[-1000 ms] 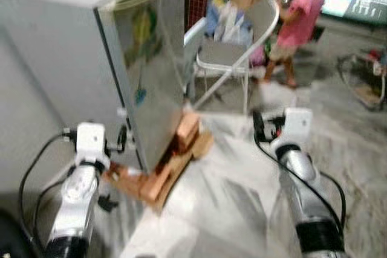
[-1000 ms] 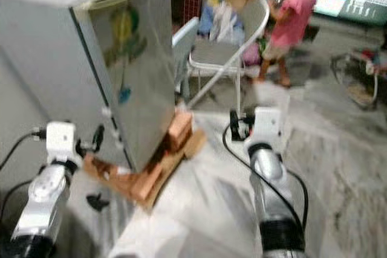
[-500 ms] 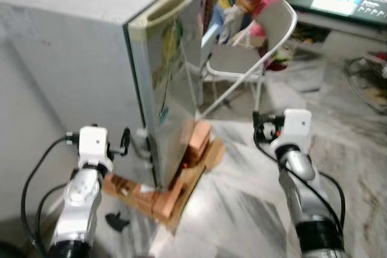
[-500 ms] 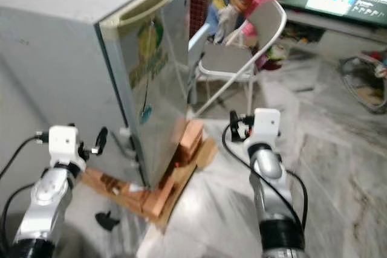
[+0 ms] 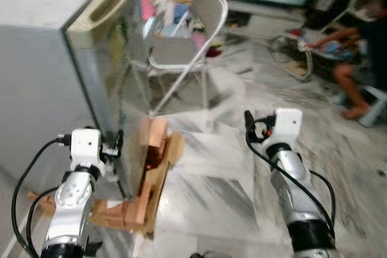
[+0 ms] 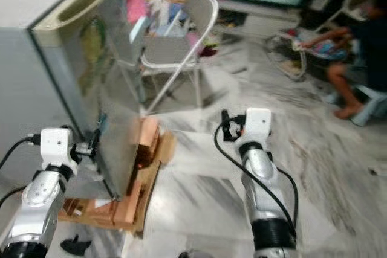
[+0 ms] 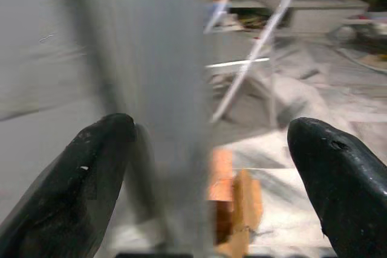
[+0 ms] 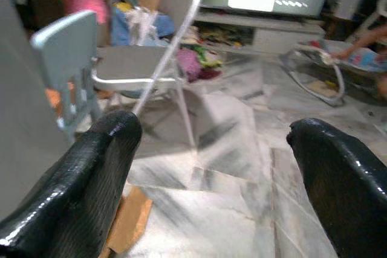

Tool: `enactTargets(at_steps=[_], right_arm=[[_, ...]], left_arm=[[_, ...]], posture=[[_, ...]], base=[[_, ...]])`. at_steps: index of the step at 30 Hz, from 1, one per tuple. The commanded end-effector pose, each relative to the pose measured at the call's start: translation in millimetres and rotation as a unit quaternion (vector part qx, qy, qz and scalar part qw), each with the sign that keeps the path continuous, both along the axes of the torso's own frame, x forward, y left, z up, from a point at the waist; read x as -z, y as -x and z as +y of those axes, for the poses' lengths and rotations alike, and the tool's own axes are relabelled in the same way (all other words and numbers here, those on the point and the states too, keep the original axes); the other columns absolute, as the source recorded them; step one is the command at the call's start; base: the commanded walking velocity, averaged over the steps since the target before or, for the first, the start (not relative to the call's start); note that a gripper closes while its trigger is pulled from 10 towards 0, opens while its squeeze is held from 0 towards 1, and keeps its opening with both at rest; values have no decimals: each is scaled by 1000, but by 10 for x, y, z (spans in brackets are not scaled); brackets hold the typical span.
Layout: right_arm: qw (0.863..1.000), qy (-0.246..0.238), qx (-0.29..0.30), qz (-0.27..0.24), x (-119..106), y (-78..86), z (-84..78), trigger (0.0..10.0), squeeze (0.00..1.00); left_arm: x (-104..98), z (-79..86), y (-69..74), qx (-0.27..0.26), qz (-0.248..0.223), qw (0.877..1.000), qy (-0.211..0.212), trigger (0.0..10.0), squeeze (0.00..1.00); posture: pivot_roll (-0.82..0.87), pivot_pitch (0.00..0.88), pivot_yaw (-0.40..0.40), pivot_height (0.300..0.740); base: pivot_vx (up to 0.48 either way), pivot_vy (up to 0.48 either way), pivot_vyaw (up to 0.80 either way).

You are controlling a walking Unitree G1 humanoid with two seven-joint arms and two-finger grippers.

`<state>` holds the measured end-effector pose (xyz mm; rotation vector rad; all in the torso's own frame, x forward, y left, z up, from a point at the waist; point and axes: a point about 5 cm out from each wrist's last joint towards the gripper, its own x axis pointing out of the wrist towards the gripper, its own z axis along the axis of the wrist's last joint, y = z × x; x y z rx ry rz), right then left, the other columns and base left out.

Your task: Restocking fridge

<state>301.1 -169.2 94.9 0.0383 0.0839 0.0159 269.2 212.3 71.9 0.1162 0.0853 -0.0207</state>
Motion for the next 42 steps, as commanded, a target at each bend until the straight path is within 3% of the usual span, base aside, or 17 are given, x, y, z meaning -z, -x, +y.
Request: enactTargets(at_steps=[1,9,13,20,21,22,26,27,29,33,38,39,40,42], right_arm=[[1000,4,-3,-9,-62,-19,-12,10000,0],[1000,9,-5,-7,-66,-2,-24,10000,0],[1000,13,-4,-5,-70,24,-69,10000,0],[1000,18,-6,14,-46,139,-103,10000,0],[999,27,-13,33,-2,184,-105,10000,0],[995,49,-31,87,127,295,-116,10000,0],[987,60,-55,138,245,443,-129,10000,0],[980,51,-82,172,293,534,-115,10000,0],[972,44,-110,203,316,628,-110,10000,0],[966,39,-128,219,299,703,-113,10000,0],[963,37,-135,232,264,844,-181,10000,0],[962,38,-134,235,257,866,-205,10000,0],[962,38,-134,235,257,866,-205,10000,0],[960,39,-133,242,251,891,-226,10000,0]], left_arm=[[-15,-9,1,-2,-4,1000,0,10000,0],[-65,-17,-77,11,-7,1000,8,10000,0],[-106,-15,-234,9,-11,1000,0,10000,0],[-157,-90,-352,28,-17,999,6,10000,0],[-161,-104,-371,30,-17,999,5,10000,0],[-162,-121,-422,33,-18,999,2,10000,0],[-169,-129,-500,34,-17,999,-1,10000,0],[-191,-130,-563,30,-17,999,-1,10000,0],[-230,-147,-630,26,-20,999,-1,10000,0],[-258,-172,-694,24,-19,1000,-3,10000,0],[-355,-543,-819,108,-27,994,2,10000,0],[-433,-845,-809,183,-44,982,12,10000,0],[-433,-845,-809,183,-44,982,12,10000,0],[-590,-1318,-717,285,-88,954,-8,10000,0]], posture=[[114,5,-73,740],[101,12,-75,740],[84,15,-80,740],[67,14,-85,740],[64,15,-87,740],[59,19,-92,740],[51,25,-93,740],[47,27,-93,740],[42,30,-94,740],[37,30,-95,740],[28,27,-104,740],[31,28,-104,740],[31,28,-104,740],[38,29,-107,740]], base=[[0,0,0],[0,0,0],[0,0,0],[0,0,0],[0,0,0],[0,0,0],[0,0,0],[0,0,0],[0,0,0],[0,0,0],[0,0,0],[0,0,0],[0,0,0],[0,0,0]])
